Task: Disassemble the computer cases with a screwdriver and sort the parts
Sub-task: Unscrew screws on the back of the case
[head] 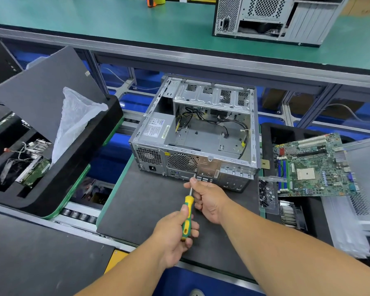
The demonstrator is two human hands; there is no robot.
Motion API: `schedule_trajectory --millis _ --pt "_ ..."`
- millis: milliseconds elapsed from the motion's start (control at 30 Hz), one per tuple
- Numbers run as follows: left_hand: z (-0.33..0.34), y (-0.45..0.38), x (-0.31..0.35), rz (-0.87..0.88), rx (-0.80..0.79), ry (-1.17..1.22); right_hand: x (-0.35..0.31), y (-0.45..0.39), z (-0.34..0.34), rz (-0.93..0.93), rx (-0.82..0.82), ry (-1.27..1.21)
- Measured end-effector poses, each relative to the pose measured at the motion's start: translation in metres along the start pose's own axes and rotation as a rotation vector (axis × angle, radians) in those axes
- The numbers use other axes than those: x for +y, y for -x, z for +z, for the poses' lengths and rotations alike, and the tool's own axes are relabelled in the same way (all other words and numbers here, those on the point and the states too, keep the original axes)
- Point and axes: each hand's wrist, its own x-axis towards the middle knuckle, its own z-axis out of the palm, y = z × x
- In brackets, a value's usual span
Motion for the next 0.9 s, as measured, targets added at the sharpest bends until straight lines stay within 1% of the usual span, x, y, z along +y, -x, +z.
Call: schedule_trajectory --millis 67,100,133,200,267,300,333,367,400,433,467,567,600,633,667,800,900 --pt "0.001 0.001 -0.001 -0.079 -0.078 0.129 0.000 0.000 -0.001 -0.003 -0.001 -0.008" --pt "0.002 0.000 -0.002 -0.079 -0.086 0.144 0.001 0.000 -0.001 -0.002 0.001 -0.008" --pt "0.003 -0.002 -0.003 -0.049 -0.064 0.104 0.001 0.000 -0.001 -0.002 0.003 -0.005" --pt "0.002 -0.004 -0.005 0.119 0.074 -0.164 0.001 0.000 0.000 -0.004 0.010 0.006" --pt "-0.002 -0.007 -0.006 0.336 0.275 -0.498 0.001 0.001 0.000 0.002 0.022 0.014" --pt "-0.006 -0.010 -0.005 0.418 0.362 -0.622 0.001 0.001 0.001 0.005 0.022 0.007" --pt "-0.009 -0.012 -0.006 0.478 0.420 -0.688 0.001 0.001 0.001 0.005 0.020 -0.004" --pt "-0.011 -0.013 -0.006 0.514 0.442 -0.704 0.001 0.001 0.001 0.003 0.017 -0.011" --pt "-0.011 -0.013 -0.006 0.519 0.418 -0.664 0.001 0.001 0.001 0.001 0.016 -0.014" --pt "-0.008 -0.012 -0.006 0.480 0.363 -0.575 0.001 0.001 0.000 -0.001 0.014 -0.013" --pt "-0.006 -0.011 -0.005 0.386 0.279 -0.444 0.001 0.001 0.000 -0.002 0.012 -0.011" --pt "-0.004 -0.002 0.000 -0.057 -0.070 0.056 0.001 0.002 0.000 -0.009 0.019 0.003" --pt "-0.005 0.000 0.002 -0.131 -0.137 0.134 0.001 0.002 -0.001 -0.011 0.022 0.002" --pt "-0.005 0.000 0.003 -0.140 -0.159 0.132 0.001 0.003 -0.001 -0.012 0.024 -0.002" --pt "-0.004 0.000 0.004 -0.112 -0.144 0.085 0.000 0.003 -0.001 -0.012 0.025 -0.005" --pt "0.001 -0.004 -0.001 0.171 0.074 -0.172 0.000 0.004 0.001 -0.006 0.024 0.004" --pt "0.001 -0.009 -0.003 0.264 0.225 -0.254 0.001 0.004 0.002 -0.013 0.030 0.002"
